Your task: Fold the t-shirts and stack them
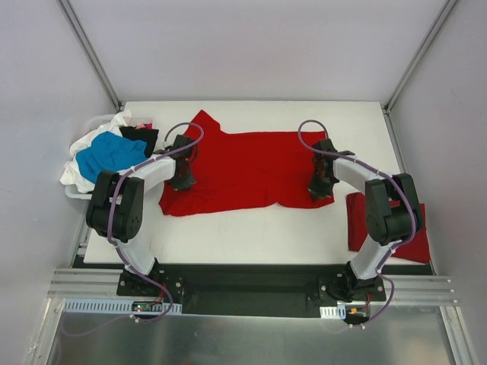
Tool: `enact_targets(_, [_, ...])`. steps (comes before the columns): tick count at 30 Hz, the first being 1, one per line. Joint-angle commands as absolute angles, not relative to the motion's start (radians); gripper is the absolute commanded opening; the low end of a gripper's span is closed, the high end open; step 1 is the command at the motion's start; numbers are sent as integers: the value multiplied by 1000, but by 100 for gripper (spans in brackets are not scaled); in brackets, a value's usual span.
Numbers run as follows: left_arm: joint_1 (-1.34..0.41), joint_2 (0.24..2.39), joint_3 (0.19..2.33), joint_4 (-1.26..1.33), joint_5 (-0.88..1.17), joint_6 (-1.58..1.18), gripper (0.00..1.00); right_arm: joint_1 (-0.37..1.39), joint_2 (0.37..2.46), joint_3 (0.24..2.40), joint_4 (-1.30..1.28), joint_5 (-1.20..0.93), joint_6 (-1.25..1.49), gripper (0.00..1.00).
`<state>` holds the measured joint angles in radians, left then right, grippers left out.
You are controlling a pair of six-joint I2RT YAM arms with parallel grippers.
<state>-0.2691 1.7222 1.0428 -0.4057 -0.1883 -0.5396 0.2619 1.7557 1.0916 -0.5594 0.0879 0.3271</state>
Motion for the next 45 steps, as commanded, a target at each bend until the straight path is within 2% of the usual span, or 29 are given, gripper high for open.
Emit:
enact_targets(1, [-279, 1764, 1087, -451, -149, -535, 0, 314, 1707, 1017, -574, 55, 397, 1])
enact_targets(9, [-278, 1805, 1127, -463, -144, -532, 0, 318, 1641, 948, -598, 77, 439, 1])
enact_targets(16, [-275, 1805, 1131, -477, -155, -473, 0, 250, 1591, 907, -624, 75, 430, 1])
enact_targets(30, [-268, 1689, 1058, -506, -163, -497, 0, 175, 1534, 952, -660, 64, 371, 1])
enact_targets(34, [-304, 1539, 1120, -557, -238, -483, 2, 192, 1496, 1121, -744, 94, 321, 21])
enact_targets(35, [-308, 1529, 1170, -566, -264, -479, 4, 190, 1506, 1167, -768, 95, 307, 32])
enact_targets(37, [-307, 1560, 1241, -616, -273, -469, 11, 190, 1563, 1309, -793, 83, 269, 43])
enact_targets(38, [-307, 1586, 1338, -641, -272, -468, 17, 189, 1631, 1363, -823, 71, 255, 53])
enact_targets(40, [-307, 1693, 1466, -702, -259, -468, 27, 189, 1713, 1487, -862, 16, 227, 60])
enact_targets(41, [-305, 1733, 1609, -760, -250, -468, 33, 187, 1773, 1606, -892, -26, 221, 66])
enact_targets(42, [-304, 1774, 1693, -803, -220, -468, 38, 183, 1793, 1676, -902, -96, 221, 69])
enact_targets(43, [-299, 1870, 1782, -846, -203, -469, 52, 180, 1810, 1727, -905, -136, 221, 75])
enact_targets(44, [-295, 1925, 1971, -950, -177, -471, 55, 176, 1831, 1812, -905, -174, 238, 84])
enact_targets(45, [-276, 1971, 2047, -980, -126, -475, 55, 158, 1879, 1844, -913, -252, 248, 84])
